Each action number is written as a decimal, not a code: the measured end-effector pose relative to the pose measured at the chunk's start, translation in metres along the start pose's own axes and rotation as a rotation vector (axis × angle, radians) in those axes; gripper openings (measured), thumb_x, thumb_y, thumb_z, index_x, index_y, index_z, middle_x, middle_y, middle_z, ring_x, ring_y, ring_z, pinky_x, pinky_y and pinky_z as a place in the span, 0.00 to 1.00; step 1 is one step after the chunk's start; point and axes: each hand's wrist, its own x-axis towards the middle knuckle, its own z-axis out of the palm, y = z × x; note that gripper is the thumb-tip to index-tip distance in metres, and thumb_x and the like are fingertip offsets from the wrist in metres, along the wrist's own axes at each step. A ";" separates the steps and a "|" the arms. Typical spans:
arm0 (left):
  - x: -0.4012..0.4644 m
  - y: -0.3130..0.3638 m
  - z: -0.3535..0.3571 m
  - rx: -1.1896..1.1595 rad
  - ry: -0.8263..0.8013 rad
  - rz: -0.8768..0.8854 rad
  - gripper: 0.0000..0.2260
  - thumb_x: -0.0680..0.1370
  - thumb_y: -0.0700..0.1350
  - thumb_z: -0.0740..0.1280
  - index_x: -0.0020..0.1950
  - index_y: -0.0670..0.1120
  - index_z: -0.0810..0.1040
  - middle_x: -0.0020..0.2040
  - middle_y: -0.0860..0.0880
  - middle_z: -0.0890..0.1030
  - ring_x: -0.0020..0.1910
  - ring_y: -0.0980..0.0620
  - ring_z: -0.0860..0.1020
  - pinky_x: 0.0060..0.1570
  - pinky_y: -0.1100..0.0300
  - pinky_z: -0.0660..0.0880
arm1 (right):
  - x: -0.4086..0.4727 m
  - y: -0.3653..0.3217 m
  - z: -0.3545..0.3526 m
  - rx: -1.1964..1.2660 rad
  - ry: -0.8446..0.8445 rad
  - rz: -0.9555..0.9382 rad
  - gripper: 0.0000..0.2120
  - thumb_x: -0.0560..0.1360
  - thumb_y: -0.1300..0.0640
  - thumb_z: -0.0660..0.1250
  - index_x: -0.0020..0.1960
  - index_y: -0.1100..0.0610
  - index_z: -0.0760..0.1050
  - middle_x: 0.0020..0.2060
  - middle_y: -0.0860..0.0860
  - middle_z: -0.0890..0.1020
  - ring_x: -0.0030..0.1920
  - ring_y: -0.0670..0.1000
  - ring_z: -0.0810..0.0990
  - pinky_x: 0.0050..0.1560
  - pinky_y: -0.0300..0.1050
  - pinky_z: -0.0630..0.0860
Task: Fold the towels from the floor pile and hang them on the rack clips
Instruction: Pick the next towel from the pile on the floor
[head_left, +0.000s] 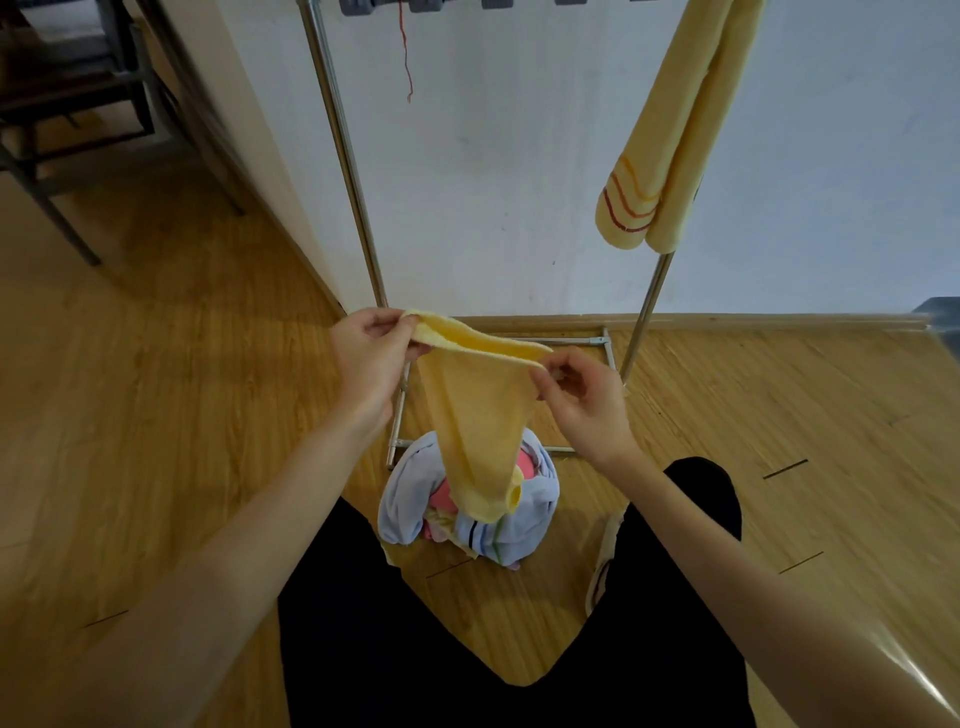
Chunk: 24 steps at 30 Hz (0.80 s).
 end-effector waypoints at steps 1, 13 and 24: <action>0.001 -0.007 -0.004 0.049 0.003 -0.014 0.04 0.76 0.34 0.68 0.50 0.36 0.79 0.42 0.44 0.82 0.38 0.53 0.84 0.37 0.62 0.81 | 0.004 -0.002 -0.004 -0.034 -0.038 -0.037 0.03 0.76 0.62 0.67 0.44 0.62 0.76 0.34 0.55 0.80 0.35 0.52 0.78 0.36 0.37 0.75; 0.009 0.011 -0.018 0.718 -0.134 0.392 0.06 0.71 0.40 0.71 0.42 0.52 0.80 0.37 0.59 0.78 0.38 0.61 0.77 0.37 0.67 0.75 | 0.033 -0.021 -0.043 -0.358 -0.190 -0.244 0.02 0.76 0.62 0.67 0.46 0.60 0.74 0.33 0.46 0.76 0.35 0.47 0.76 0.37 0.41 0.75; -0.010 0.112 -0.001 0.616 -0.072 0.702 0.14 0.73 0.37 0.67 0.38 0.57 0.79 0.35 0.64 0.77 0.39 0.64 0.77 0.41 0.62 0.78 | 0.059 -0.084 -0.082 -0.076 0.043 -0.307 0.07 0.72 0.68 0.70 0.43 0.59 0.74 0.33 0.45 0.79 0.34 0.45 0.78 0.37 0.32 0.74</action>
